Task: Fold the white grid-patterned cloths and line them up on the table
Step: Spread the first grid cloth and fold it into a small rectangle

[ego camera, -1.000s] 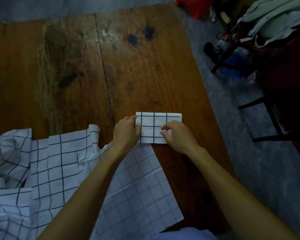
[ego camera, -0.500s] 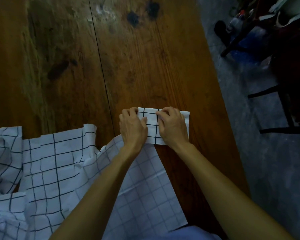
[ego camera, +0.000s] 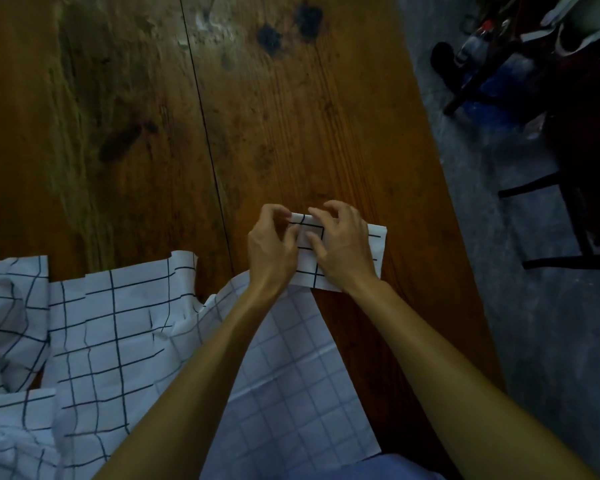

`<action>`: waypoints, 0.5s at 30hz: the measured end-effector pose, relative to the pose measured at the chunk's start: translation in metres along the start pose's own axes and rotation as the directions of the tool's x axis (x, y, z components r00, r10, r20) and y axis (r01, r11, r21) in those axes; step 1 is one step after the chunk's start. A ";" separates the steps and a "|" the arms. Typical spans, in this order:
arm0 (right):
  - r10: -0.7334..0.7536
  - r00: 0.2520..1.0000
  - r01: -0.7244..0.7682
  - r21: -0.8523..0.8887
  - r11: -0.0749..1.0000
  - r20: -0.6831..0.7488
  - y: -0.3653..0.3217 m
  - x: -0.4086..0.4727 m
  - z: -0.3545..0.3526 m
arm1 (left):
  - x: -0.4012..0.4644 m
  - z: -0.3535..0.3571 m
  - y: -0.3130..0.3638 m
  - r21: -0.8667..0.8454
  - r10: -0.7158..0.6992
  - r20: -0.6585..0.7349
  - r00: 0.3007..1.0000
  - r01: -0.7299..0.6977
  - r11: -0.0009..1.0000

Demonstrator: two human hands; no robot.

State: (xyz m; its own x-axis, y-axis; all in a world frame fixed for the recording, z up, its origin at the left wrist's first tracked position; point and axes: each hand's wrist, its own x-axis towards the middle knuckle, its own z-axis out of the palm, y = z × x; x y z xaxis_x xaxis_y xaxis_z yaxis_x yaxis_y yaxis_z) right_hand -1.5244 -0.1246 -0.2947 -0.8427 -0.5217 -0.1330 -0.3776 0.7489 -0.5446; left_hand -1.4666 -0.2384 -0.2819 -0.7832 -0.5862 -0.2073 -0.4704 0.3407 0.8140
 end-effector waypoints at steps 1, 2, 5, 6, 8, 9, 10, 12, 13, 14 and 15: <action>-0.005 1.000 0.005 0.044 0.999 0.006 -0.003 0.002 -0.002 | -0.001 -0.005 0.004 -0.035 0.051 0.018 0.999 -0.050 0.998; 0.005 1.000 -0.005 0.098 0.995 0.002 -0.007 0.004 -0.006 | -0.002 -0.010 0.009 -0.055 0.100 0.023 0.995 -0.098 0.994; 0.097 0.995 -0.098 0.335 0.937 0.020 -0.021 0.005 -0.028 | -0.004 -0.029 0.020 -0.083 0.187 -0.006 0.982 -0.187 0.979; 0.129 0.991 -0.132 0.427 0.895 0.036 -0.027 0.004 -0.039 | -0.006 -0.038 0.023 -0.077 0.199 -0.014 0.980 -0.200 0.977; 0.172 0.981 -0.188 0.614 0.767 0.085 -0.039 -0.001 -0.059 | -0.010 -0.054 0.026 -0.065 0.210 -0.030 0.977 -0.212 0.975; 0.179 0.979 -0.198 0.686 0.700 0.100 -0.045 -0.005 -0.069 | -0.012 -0.062 0.028 -0.076 0.213 -0.048 0.976 -0.216 0.973; 0.180 0.979 -0.192 0.731 0.655 0.096 -0.051 -0.009 -0.076 | -0.016 -0.070 0.030 -0.101 0.212 -0.070 0.975 -0.218 0.971; 0.178 0.981 -0.175 0.774 0.609 0.082 -0.061 -0.017 -0.088 | -0.024 -0.083 0.037 -0.191 0.197 -0.104 0.975 -0.214 0.958; 0.176 0.981 -0.170 0.791 0.588 0.080 -0.066 -0.022 -0.091 | -0.029 -0.088 0.040 -0.245 0.183 -0.114 0.976 -0.206 0.947; 0.172 0.982 -0.165 0.803 0.573 0.080 -0.070 -0.027 -0.094 | -0.035 -0.093 0.043 -0.288 0.174 -0.127 0.977 -0.204 0.936; 0.167 0.983 -0.162 0.810 0.563 0.080 -0.074 -0.032 -0.096 | -0.040 -0.098 0.046 -0.316 0.172 -0.146 0.974 -0.211 0.925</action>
State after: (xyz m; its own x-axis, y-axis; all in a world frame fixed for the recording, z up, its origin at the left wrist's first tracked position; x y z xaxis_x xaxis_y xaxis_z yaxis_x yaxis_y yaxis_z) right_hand -1.5065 -0.1246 -0.1708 -0.8604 -0.4204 -0.2882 0.2346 0.1754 -0.9561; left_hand -1.4168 -0.2712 -0.1826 -0.7846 -0.6197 0.0171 -0.1416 0.2060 0.9683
